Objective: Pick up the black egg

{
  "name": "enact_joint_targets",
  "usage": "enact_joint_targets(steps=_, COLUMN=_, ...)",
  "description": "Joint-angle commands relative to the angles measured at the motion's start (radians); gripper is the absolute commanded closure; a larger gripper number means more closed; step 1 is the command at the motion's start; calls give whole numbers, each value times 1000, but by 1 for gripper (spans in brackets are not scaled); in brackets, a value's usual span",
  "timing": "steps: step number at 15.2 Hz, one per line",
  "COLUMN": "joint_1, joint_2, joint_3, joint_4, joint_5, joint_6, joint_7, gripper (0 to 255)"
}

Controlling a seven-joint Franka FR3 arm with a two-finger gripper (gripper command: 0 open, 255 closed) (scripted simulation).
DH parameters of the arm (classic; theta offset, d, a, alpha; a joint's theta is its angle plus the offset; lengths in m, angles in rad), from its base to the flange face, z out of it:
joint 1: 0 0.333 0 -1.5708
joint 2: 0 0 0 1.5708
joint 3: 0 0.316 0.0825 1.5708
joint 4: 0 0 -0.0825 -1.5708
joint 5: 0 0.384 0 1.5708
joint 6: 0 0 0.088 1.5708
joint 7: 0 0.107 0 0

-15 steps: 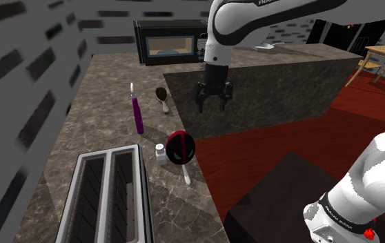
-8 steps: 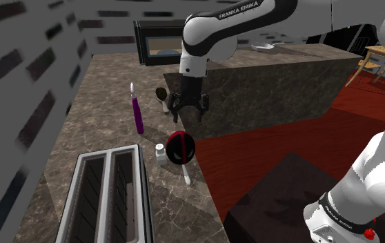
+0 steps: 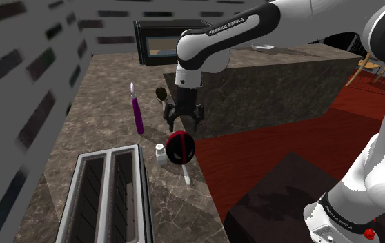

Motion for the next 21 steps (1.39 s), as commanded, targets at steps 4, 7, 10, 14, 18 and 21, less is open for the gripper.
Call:
enact_joint_targets(steps=4, joint_1=1, joint_2=6, joint_3=1, joint_4=-9, joint_5=1, joint_6=15, joint_7=-4, gripper=255)
enact_joint_targets(steps=7, joint_1=1, joint_2=1, joint_3=1, joint_4=-14, joint_5=2, joint_6=15, joint_7=-5, gripper=255)
enact_joint_targets(steps=10, joint_1=1, joint_2=1, joint_3=0, joint_4=-14, joint_5=2, joint_6=14, joint_7=-5, gripper=255)
enact_joint_targets(steps=14, joint_1=0, joint_2=-4, joint_3=0, joint_4=5, joint_5=-1, joint_6=-8, joint_7=3, gripper=255)
enact_joint_targets(steps=18, joint_1=-2, joint_2=-24, joint_3=-1, joint_4=32, joint_5=-4, joint_6=-53, joint_7=19, gripper=255)
enact_joint_targets(steps=21, joint_1=-3, joint_2=-37, joint_3=-1, joint_4=55, joint_5=-6, joint_6=-87, joint_7=31, gripper=255)
